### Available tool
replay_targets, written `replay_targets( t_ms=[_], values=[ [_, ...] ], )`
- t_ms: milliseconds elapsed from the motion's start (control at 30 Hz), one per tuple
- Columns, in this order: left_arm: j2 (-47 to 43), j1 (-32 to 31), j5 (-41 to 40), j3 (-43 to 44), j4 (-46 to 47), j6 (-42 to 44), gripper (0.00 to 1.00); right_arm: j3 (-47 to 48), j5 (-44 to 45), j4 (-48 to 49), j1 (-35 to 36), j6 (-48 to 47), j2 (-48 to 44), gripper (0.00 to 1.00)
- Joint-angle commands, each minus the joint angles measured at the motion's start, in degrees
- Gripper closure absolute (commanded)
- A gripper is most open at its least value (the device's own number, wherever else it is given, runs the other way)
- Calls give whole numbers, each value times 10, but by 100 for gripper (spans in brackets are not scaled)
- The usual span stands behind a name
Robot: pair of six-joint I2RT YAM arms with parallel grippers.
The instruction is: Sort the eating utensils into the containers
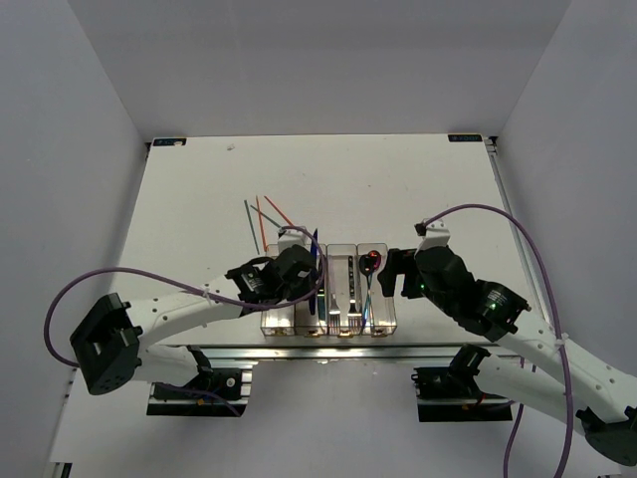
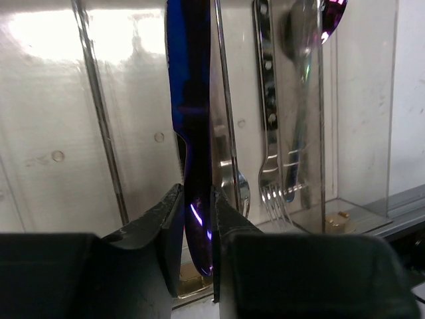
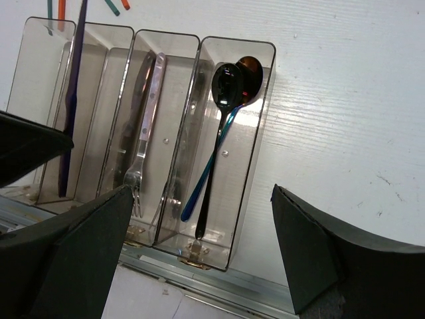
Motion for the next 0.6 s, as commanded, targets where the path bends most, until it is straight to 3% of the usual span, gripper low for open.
replay_targets(
  t_ms=[0, 333, 467, 567],
  values=[
    [-7, -15, -10, -8, 51, -29, 100, 29, 11, -2, -3, 4, 5, 11],
    [-34, -36, -48, -23, 22, -71, 100, 23, -3, 16, -2, 4, 27, 11],
    [-24, -43, -48, -18, 18, -71, 81, 21, -2, 19, -3, 5, 28, 11],
    [-25, -48, -53, -15, 6, -69, 72, 25, 0, 20, -2, 2, 28, 11]
  ],
)
